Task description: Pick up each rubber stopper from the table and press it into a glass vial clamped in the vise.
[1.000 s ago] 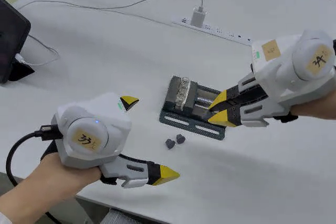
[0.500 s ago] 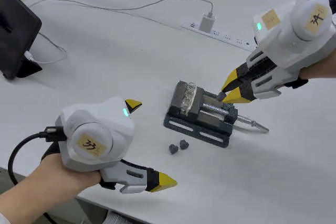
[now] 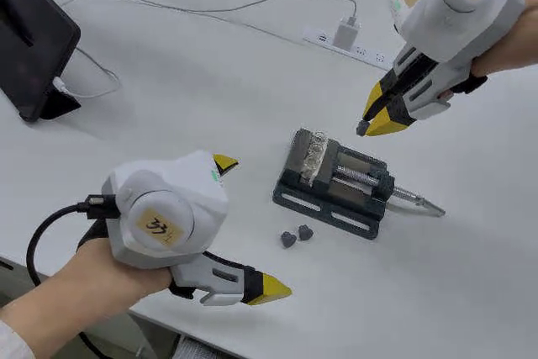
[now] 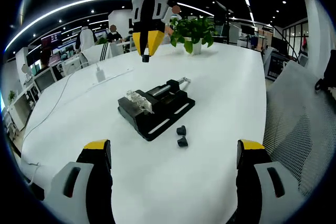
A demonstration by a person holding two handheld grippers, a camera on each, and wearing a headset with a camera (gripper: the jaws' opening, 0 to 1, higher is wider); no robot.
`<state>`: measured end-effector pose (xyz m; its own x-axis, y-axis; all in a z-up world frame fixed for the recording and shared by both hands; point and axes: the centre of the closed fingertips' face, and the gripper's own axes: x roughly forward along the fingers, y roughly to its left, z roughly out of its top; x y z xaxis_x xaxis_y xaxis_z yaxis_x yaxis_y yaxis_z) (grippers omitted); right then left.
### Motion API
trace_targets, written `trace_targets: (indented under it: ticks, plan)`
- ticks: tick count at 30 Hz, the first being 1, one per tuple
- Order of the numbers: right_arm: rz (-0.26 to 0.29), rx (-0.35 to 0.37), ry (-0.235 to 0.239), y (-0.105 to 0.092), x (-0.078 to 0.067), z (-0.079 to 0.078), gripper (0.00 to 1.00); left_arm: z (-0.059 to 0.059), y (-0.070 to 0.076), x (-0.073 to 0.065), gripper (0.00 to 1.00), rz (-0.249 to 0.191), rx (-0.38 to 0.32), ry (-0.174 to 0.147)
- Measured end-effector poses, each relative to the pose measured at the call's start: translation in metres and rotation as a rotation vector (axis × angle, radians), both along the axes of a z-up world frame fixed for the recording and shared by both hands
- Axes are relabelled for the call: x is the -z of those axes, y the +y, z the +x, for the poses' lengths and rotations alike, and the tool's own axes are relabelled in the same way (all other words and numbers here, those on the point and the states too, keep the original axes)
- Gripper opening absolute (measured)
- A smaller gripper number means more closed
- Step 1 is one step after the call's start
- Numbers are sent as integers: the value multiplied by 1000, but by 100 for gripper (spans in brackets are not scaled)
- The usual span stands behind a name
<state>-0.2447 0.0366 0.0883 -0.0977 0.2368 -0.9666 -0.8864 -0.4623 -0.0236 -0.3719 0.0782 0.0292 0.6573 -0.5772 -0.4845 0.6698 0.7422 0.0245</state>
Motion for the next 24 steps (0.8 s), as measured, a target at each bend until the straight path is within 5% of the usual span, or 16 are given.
trace_targets:
  ticks: [16,24]
  plan:
    - [-82,-62,13,24,26,3,6,2,5,6,99,-1,-17,24]
    - [-90,-35,33,33,44,9,6,5,6,9,99,-13,-30,32]
